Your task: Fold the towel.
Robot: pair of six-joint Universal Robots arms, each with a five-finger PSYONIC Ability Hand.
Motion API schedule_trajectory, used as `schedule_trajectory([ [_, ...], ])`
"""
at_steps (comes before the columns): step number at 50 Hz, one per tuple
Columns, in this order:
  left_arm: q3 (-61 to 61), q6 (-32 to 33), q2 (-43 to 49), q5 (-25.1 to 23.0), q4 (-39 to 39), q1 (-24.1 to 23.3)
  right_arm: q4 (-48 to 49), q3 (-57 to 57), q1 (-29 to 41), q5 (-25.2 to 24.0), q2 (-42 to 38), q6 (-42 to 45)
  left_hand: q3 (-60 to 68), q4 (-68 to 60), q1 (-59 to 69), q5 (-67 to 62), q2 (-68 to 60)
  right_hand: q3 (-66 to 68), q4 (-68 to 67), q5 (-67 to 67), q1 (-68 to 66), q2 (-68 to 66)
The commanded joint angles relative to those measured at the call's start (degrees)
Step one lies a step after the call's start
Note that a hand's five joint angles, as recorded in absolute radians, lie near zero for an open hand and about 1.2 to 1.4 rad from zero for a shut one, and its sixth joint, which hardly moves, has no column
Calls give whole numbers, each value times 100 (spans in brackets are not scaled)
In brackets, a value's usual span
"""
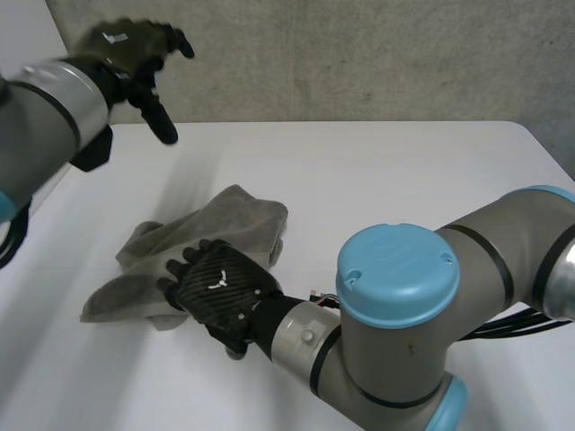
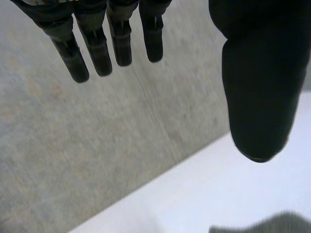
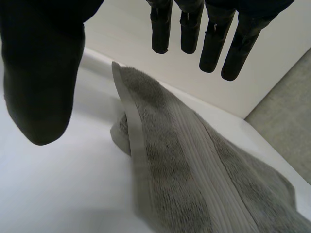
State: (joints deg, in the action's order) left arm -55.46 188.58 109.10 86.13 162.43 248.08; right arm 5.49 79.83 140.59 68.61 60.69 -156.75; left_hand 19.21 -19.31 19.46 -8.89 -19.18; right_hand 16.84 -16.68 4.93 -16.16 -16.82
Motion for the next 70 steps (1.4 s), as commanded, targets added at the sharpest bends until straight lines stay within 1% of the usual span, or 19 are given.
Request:
schedule_trajectory([
  [1, 9, 732, 831, -8, 358, -41, -153, 375, 3, 179, 83, 100, -278, 288, -302, 246, 274, -406, 390, -215, 339, 404],
  [9, 79, 970, 1861, -17, 1141, -41, -127, 806, 38, 109, 127, 197, 25, -15, 1, -57, -29, -406, 390, -216, 339, 404],
  [14, 202, 1303, 2597, -44, 1615, -41, -65, 1078, 21, 65, 153, 320, 345, -335, 320, -377, -348, -390, 374, -199, 322, 388],
  [24, 369, 1541, 3311, -439, 1669, -94, 189, 1272, -5, 56, 92, 329, 648, -638, 623, -680, -651, -389, 373, -199, 322, 388],
  [26, 430, 1541, 3433, -448, 1669, -120, 277, 1272, -23, 56, 66, 329, 1433, -1423, 1408, -1465, -1436, -390, 374, -199, 322, 388],
  [27, 431, 1541, 3434, -448, 1669, -120, 277, 1272, -23, 56, 66, 329, 1438, -1428, 1414, -1470, -1441, -389, 373, -199, 322, 388],
  [29, 492, 1541, 3504, -448, 1669, -146, 330, 1255, -32, 56, 31, 329, 2660, -2650, 2636, -2692, -2664, -406, 390, -215, 339, 404],
  [32, 519, 1541, 3522, -457, 1669, -155, 339, 1237, -32, 56, -5, 329, 3137, -3127, 3112, -3169, -3140, -389, 373, -199, 322, 388],
  [34, 562, 1533, 3531, -448, 1677, -146, 339, 1202, -41, 56, -40, 329, 4860, -4850, 4835, -4892, -4863, -389, 373, -199, 322, 388],
  [35, 562, 1533, 3531, -448, 1677, -146, 339, 1202, -41, 56, -40, 329, 4870, -4860, 4845, -4902, -4873, -389, 373, -199, 322, 388],
  [36, 597, 1533, 3496, -422, 1677, -155, 348, 1184, -58, 56, -40, 329, 5952, -5942, 5928, -5984, -5955, -389, 373, -199, 322, 388],
  [37, 632, 1533, 3452, -396, 1677, -155, 348, 1184, -110, 65, -40, 329, 6077, -6067, 6053, -6109, -6081, -389, 373, -199, 322, 388],
  [40, 694, 1524, 3346, -369, 1686, -155, 348, 1167, -190, 73, -31, 329, 6079, -6069, 6054, -6111, -6082, -389, 373, -199, 322, 388],
  [43, 765, 1480, 2916, -255, 1686, -155, 339, 1140, -348, 109, -14, 320, 6079, -6069, 6054, -6111, -6082, -406, 390, -216, 339, 404],
  [45, 765, 1480, 2356, -89, 1686, -181, 356, 1070, -488, 126, -22, 215, 6079, -6069, 6054, -6111, -6082, -423, 407, -232, 356, 421],
  [48, 791, 1462, 2045, 0, 1686, -217, 365, 1061, -559, 135, -22, 179, 6079, -6069, 6054, -6111, -6082, -440, 424, -249, 373, 438],
  [53, 879, 1480, 993, 202, 1660, -252, 357, 991, -778, 144, 4, -276, 6079, -6069, 6054, -6111, -6082, -641, 625, -450, 574, 639],
  [61, 1037, 1462, 262, 194, 1459, -252, 348, 842, -1007, 91, 39, -866, 6079, -6069, 6054, -6111, -6082, -684, 668, -493, 616, 682],
  [70, 1151, 1242, -178, 202, 1124, -313, 330, 657, -1324, 161, 13, -981, 6079, -6069, 6054, -6111, -6082, -684, 668, -493, 616, 682],
])
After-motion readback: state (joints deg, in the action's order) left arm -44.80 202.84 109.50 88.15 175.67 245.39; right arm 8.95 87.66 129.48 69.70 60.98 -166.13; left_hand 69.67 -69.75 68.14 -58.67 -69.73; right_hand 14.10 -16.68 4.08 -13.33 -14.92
